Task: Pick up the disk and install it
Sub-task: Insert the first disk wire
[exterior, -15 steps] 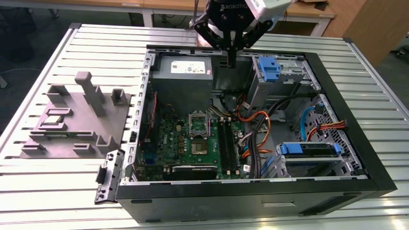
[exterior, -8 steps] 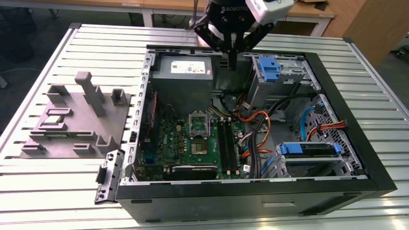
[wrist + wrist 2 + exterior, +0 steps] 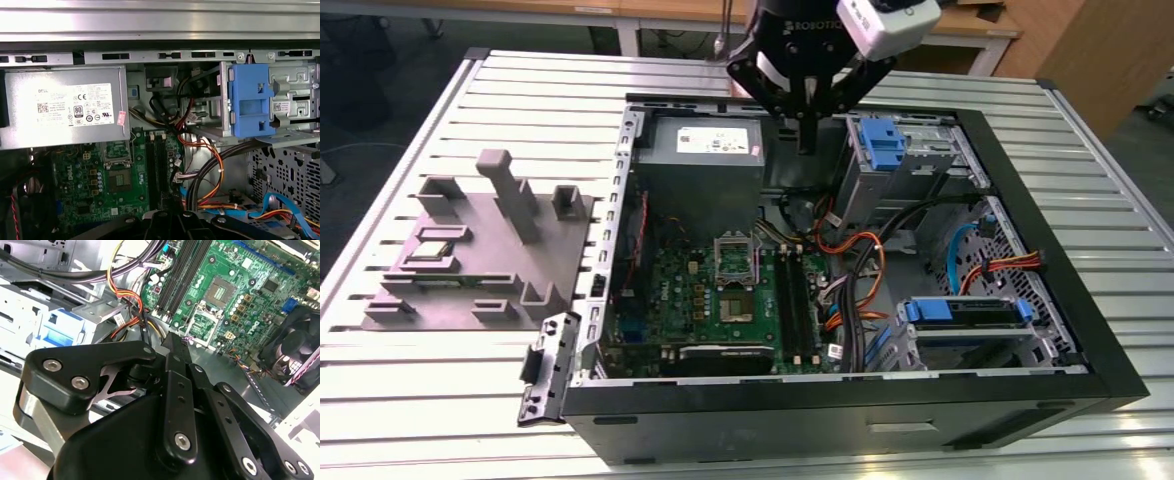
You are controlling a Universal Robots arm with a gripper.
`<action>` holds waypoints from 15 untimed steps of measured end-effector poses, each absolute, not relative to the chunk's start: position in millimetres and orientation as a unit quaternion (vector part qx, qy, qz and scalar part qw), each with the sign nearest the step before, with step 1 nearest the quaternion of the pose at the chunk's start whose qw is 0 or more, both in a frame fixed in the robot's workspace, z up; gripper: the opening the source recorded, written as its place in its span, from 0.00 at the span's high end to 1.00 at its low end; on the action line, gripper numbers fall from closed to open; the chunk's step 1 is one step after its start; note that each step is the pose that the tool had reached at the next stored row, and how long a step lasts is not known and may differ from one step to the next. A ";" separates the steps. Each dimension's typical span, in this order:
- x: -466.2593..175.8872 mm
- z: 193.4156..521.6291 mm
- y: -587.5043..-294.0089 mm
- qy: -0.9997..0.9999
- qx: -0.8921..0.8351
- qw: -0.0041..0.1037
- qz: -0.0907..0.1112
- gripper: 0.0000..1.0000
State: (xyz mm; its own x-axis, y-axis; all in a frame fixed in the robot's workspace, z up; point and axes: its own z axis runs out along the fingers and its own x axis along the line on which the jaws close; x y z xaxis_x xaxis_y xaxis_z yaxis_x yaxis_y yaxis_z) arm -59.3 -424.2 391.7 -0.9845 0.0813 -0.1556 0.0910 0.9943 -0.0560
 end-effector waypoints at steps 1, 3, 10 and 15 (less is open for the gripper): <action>-59.2 391.7 -425.0 0.996 0.043 0.077 -0.032 0.90; -58.0 391.6 -425.9 0.996 0.043 0.077 -0.032 0.90; -40.2 391.4 -426.0 0.996 0.043 0.077 -0.032 0.90; -25.0 391.3 -426.1 0.996 0.043 0.077 -0.032 0.90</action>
